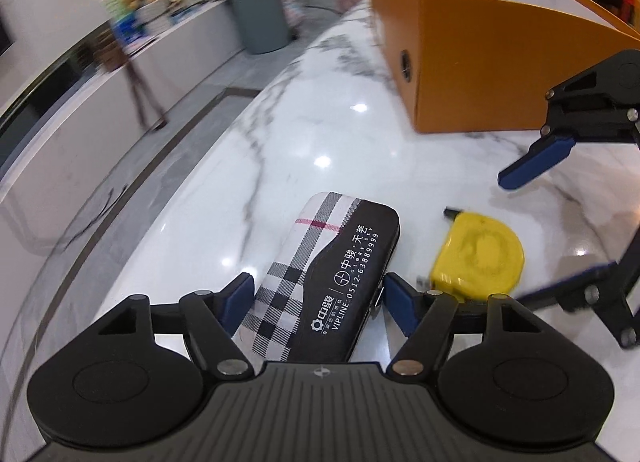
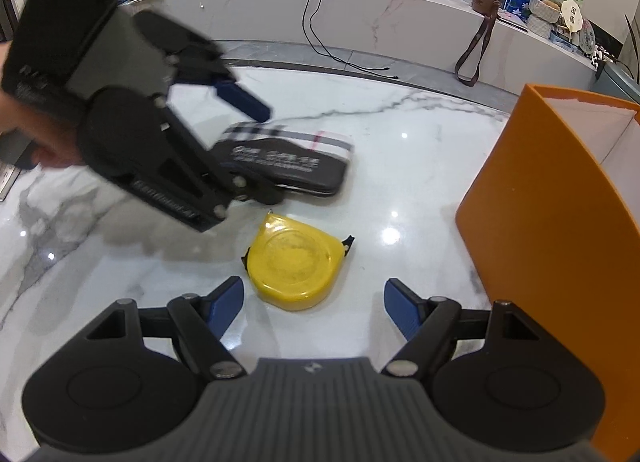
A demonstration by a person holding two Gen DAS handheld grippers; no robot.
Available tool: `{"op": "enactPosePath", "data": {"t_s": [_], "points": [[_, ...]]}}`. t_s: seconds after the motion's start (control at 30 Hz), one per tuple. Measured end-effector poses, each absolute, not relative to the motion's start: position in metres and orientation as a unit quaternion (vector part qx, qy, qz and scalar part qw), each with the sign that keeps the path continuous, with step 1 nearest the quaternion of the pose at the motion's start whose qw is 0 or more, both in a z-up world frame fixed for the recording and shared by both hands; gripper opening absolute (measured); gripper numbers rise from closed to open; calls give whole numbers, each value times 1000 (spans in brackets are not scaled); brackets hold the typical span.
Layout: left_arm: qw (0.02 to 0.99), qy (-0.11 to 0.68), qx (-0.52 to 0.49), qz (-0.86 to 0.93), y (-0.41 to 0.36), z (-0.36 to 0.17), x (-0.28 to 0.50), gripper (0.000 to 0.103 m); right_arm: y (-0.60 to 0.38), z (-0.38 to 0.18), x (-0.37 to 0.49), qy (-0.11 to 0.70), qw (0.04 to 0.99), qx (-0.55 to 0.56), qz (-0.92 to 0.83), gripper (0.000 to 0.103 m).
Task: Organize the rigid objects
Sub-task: 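Grasp the plaid case with the left tool while the right tool grasps the yellow tape measure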
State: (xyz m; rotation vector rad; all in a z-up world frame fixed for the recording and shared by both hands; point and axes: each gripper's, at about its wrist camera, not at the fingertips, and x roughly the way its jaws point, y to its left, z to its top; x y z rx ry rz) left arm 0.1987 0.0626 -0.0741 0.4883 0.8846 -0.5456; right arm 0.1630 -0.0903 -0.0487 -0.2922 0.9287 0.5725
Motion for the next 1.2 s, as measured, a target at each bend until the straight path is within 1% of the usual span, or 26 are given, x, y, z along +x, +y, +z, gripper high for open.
{"op": "enactPosePath", "data": {"t_s": [0.47, 0.5, 0.53, 0.57, 0.63, 0.73, 0.9, 1.03, 1.13, 1.2], "points": [[876, 461, 119, -79, 92, -63, 85, 80, -90, -54, 165, 440, 855, -86, 262, 79], [877, 463, 109, -70, 93, -63, 80, 78, -89, -55, 166, 440, 856, -80, 260, 79], [879, 465, 88, -63, 96, -62, 75, 73, -88, -56, 165, 440, 857, -77, 257, 79], [880, 467, 60, -58, 100, -63, 71, 73, -86, -59, 165, 439, 859, -76, 254, 79], [888, 456, 29, -48, 105, -67, 60, 73, -82, -62, 164, 434, 863, -82, 246, 79], [899, 435, 32, -43, 104, -68, 51, 74, -75, -66, 161, 415, 873, -100, 235, 79], [916, 397, 40, -34, 95, -74, 50, 81, -71, -69, 162, 400, 884, -101, 219, 79], [927, 373, 22, -26, 93, -79, 53, 86, -72, -73, 156, 382, 895, -93, 210, 79], [930, 365, 22, -27, 92, -81, 55, 86, -73, -75, 153, 371, 900, -92, 210, 79], [931, 362, 18, -29, 93, -80, 56, 82, -73, -75, 153, 369, 901, -91, 210, 76]]}}
